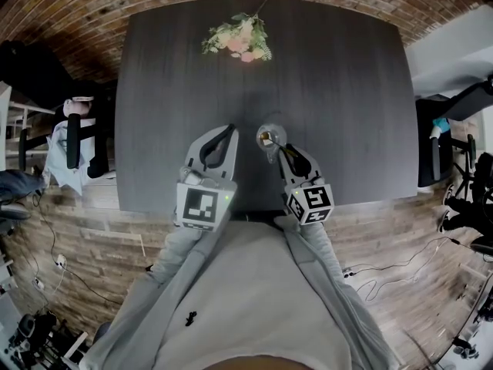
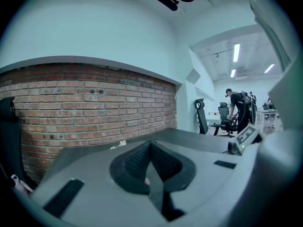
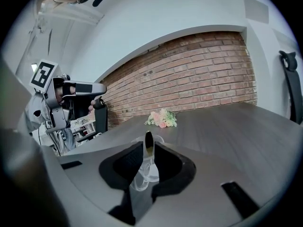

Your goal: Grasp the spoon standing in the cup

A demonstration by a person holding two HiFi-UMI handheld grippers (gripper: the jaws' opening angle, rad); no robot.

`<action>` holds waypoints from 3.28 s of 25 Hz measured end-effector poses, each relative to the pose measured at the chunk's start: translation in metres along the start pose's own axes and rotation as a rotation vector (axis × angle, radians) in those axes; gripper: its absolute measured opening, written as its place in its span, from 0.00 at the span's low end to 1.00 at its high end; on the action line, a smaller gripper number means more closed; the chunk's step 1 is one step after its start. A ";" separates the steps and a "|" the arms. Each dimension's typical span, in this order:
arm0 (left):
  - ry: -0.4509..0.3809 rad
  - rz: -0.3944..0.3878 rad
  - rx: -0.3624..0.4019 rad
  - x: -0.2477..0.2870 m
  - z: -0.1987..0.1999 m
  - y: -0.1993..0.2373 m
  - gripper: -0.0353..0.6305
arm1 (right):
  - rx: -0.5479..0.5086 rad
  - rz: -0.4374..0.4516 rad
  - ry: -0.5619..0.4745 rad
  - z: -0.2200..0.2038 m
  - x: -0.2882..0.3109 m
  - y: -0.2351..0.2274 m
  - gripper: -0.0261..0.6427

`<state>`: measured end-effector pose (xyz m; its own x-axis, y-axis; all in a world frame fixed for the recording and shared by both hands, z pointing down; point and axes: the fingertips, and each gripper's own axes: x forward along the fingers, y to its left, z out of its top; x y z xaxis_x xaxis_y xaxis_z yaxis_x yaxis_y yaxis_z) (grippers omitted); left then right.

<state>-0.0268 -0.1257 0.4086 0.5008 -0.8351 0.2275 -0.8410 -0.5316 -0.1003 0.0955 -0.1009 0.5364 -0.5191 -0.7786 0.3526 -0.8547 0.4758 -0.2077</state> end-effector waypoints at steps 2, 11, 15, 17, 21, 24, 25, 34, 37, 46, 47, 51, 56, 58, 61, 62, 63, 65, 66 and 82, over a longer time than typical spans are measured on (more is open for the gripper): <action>-0.001 0.001 -0.001 0.000 0.000 0.000 0.08 | 0.001 -0.005 0.002 -0.001 0.000 -0.001 0.14; -0.002 0.020 -0.010 0.000 0.002 0.000 0.08 | 0.013 0.003 0.001 0.000 -0.001 -0.002 0.10; -0.003 0.027 -0.007 0.000 0.003 0.000 0.08 | 0.026 0.005 -0.009 0.003 -0.001 -0.004 0.10; -0.005 0.030 -0.001 -0.001 0.004 0.001 0.08 | 0.033 0.002 -0.016 0.005 -0.001 -0.006 0.09; -0.009 0.043 -0.016 -0.004 0.005 0.004 0.08 | 0.030 -0.001 -0.027 0.009 -0.001 -0.005 0.07; -0.013 0.049 -0.022 -0.005 0.008 0.005 0.08 | 0.023 0.006 -0.030 0.012 -0.001 -0.004 0.07; -0.016 0.048 -0.016 -0.005 0.009 0.005 0.08 | 0.022 0.007 -0.031 0.013 -0.001 -0.004 0.07; -0.032 0.052 -0.027 -0.009 0.016 0.004 0.08 | 0.032 0.009 -0.055 0.022 -0.008 -0.002 0.07; -0.047 0.042 0.006 -0.010 0.019 0.003 0.08 | 0.034 0.002 -0.065 0.025 -0.012 -0.003 0.07; -0.073 0.048 0.009 -0.019 0.031 -0.001 0.08 | 0.006 -0.006 -0.119 0.049 -0.031 -0.002 0.07; -0.076 0.049 0.005 -0.020 0.032 -0.002 0.08 | 0.001 -0.007 -0.131 0.053 -0.033 -0.001 0.07; -0.091 0.044 0.028 -0.023 0.034 -0.006 0.08 | -0.020 -0.007 -0.181 0.070 -0.043 0.001 0.07; -0.102 0.053 0.017 -0.024 0.041 -0.007 0.08 | -0.064 0.005 -0.231 0.096 -0.051 0.003 0.07; -0.105 0.058 0.012 -0.026 0.042 -0.006 0.08 | -0.074 0.022 -0.251 0.106 -0.052 0.007 0.07; -0.115 0.055 0.044 -0.026 0.043 -0.005 0.08 | -0.088 0.054 -0.285 0.124 -0.053 0.015 0.07; -0.116 0.057 0.046 -0.026 0.044 -0.005 0.08 | -0.094 0.060 -0.298 0.130 -0.053 0.016 0.07; -0.117 0.062 0.043 -0.026 0.045 -0.004 0.08 | -0.101 0.066 -0.310 0.136 -0.053 0.018 0.07; -0.116 0.075 0.026 -0.027 0.046 -0.001 0.08 | -0.120 0.076 -0.334 0.148 -0.052 0.021 0.07; -0.116 0.081 0.023 -0.027 0.047 0.001 0.08 | -0.131 0.081 -0.344 0.153 -0.051 0.023 0.07; -0.123 0.166 0.037 -0.029 0.049 0.033 0.08 | -0.305 0.104 -0.424 0.208 -0.049 0.037 0.07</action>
<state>-0.0590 -0.1261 0.3509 0.3788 -0.9216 0.0846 -0.9073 -0.3878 -0.1628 0.0884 -0.1305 0.3218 -0.6117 -0.7881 -0.0686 -0.7909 0.6073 0.0753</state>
